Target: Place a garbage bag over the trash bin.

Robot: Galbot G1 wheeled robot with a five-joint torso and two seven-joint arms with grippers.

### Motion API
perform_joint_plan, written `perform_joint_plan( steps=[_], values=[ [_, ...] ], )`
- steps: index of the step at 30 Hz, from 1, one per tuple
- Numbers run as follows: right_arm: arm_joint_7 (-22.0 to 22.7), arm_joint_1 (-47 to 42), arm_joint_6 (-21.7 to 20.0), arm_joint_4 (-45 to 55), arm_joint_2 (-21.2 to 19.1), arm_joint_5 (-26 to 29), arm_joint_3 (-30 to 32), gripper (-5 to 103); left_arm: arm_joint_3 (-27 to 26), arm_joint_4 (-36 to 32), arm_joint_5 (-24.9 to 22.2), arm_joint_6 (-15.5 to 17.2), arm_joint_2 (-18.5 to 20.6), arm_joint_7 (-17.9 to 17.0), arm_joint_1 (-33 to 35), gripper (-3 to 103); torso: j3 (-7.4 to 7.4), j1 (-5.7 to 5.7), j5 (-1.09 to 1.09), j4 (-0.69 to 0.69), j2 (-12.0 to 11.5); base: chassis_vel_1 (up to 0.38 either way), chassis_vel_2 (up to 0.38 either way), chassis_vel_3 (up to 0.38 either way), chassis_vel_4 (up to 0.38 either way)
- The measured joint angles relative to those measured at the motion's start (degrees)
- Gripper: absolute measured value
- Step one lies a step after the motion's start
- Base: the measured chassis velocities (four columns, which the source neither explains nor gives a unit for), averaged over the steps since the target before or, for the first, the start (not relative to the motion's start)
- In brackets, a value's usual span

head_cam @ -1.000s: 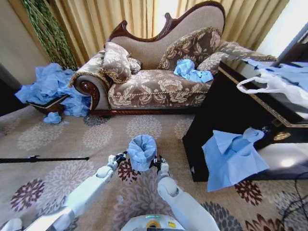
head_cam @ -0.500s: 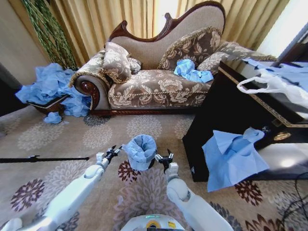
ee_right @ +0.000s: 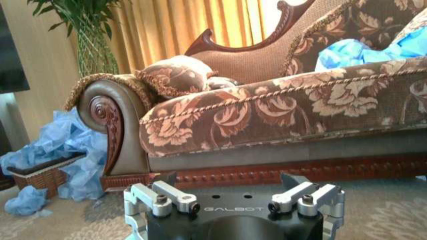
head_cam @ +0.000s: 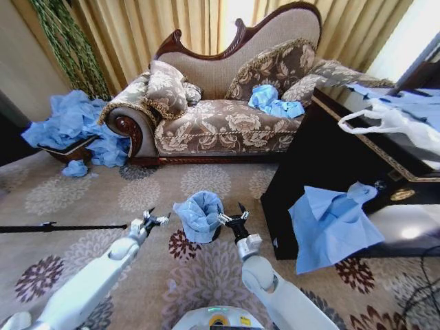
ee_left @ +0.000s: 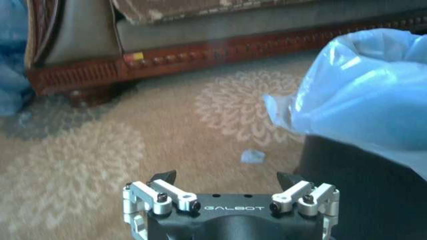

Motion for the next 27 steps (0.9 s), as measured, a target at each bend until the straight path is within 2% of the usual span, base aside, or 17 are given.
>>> perform_joint_plan(
  steps=[1,4,5,7,8,12,13,16,17,19,20,21,22,23,24,26,27],
  values=[
    [-0.1,-0.3,0.1,-0.1,-0.1,-0.1,0.1,100,-0.6,-0.1,-0.1,-0.6,-0.4,0.2,0.9,100,0.00,0.00,-0.01,-0.04,0.0,0.000,0.000,0.000,0.000],
    [-0.1,-0.8,0.1,0.7,-0.5,0.0,0.5,100,-2.9,-2.7,-1.3,-1.2,0.2,0.0,2.4,100,0.00,0.00,-0.02,-0.01,0.0,0.000,0.000,0.000,0.000],
    [-0.1,-1.0,0.1,1.6,-0.7,0.5,0.9,100,-4.1,-5.0,-2.5,-1.1,1.1,-0.3,2.9,103,0.00,0.00,-0.01,0.00,0.0,0.000,0.000,0.000,0.000],
    [-0.8,-1.6,1.1,3.5,-1.0,1.5,2.1,100,-5.9,-11.8,-5.7,0.9,4.8,-1.8,2.6,100,0.00,0.00,0.01,-0.01,0.0,0.000,0.000,0.000,0.000],
    [-0.8,-1.6,1.1,3.5,-1.0,1.5,2.1,100,-5.9,-11.8,-5.7,0.9,4.8,-1.8,2.6,100,0.00,0.00,0.01,-0.01,0.0,0.000,0.000,0.000,0.000],
    [-4.4,-2.9,5.4,6.5,-1.0,0.8,5.4,100,-4.6,-20.7,-10.7,6.0,13.9,-4.3,-2.2,84,0.00,0.00,0.02,-0.04,0.0,0.000,0.000,0.000,0.000],
    [-4.4,-2.9,5.4,6.5,-1.0,0.8,5.4,100,-4.6,-20.7,-10.7,6.0,13.9,-4.3,-2.2,84,0.00,0.00,0.02,-0.04,0.0,0.000,0.000,0.000,0.000],
    [-6.3,-4.8,6.5,11.2,-1.6,-0.2,8.3,100,-0.6,-25.9,-16.7,11.4,22.7,-3.4,-9.8,72,0.00,0.00,0.04,-0.02,0.0,0.000,0.000,0.000,0.000],
    [-6.3,-4.8,6.5,11.2,-1.6,-0.2,8.3,100,-0.6,-25.9,-16.7,11.4,22.7,-3.4,-9.8,72,0.00,0.00,0.04,-0.02,0.0,0.000,0.000,0.000,0.000],
    [-6.4,-6.0,5.9,13.7,-2.0,-0.7,9.2,100,3.6,-27.1,-19.3,14.8,25.2,-2.5,-14.7,61,0.00,0.00,0.01,0.00,0.0,0.000,0.000,0.000,0.000],
    [-6.4,-6.0,5.9,13.7,-2.0,-0.7,9.2,100,3.6,-27.1,-19.3,14.8,25.2,-2.5,-14.7,61,0.00,0.00,0.01,0.00,0.0,0.000,0.000,0.000,0.000],
    [-6.4,-7.7,5.1,15.3,-2.2,-2.9,10.6,100,9.3,-27.8,-21.8,17.7,26.5,-2.0,-21.5,56,0.00,0.00,0.01,-0.01,0.0,0.000,0.000,0.000,0.000],
    [-6.5,-8.6,4.9,15.7,-2.3,-4.2,11.2,100,12.2,-28.0,-22.8,19.3,26.7,-1.9,-24.7,50,0.00,0.00,0.04,0.00,0.0,0.000,0.000,0.000,0.000],
    [-6.9,-11.0,4.3,16.2,-2.6,-7.0,13.0,100,18.9,-28.0,-24.6,22.5,26.3,-1.9,-31.4,45,0.00,0.00,0.00,0.01,0.0,0.000,0.000,0.000,0.000],
    [-6.9,-11.0,4.3,16.2,-2.6,-7.0,13.0,100,18.9,-28.0,-24.6,22.5,26.3,-1.9,-31.4,45,0.00,0.00,0.00,0.01,0.0,0.000,0.000,0.000,0.000],
    [-7.4,-14.1,3.7,16.7,-3.0,-8.9,15.0,100,27.2,-27.5,-25.9,24.9,24.6,-2.0,-39.9,34,0.00,0.00,0.02,-0.03,0.0,0.000,0.000,0.000,0.000],
    [-7.6,-16.6,3.5,16.8,-3.0,-9.4,16.6,100,32.9,-26.3,-26.5,26.5,22.1,-2.1,-45.9,29,0.00,0.00,0.02,-0.02,0.0,0.000,0.000,0.000,0.000]
  ],
)
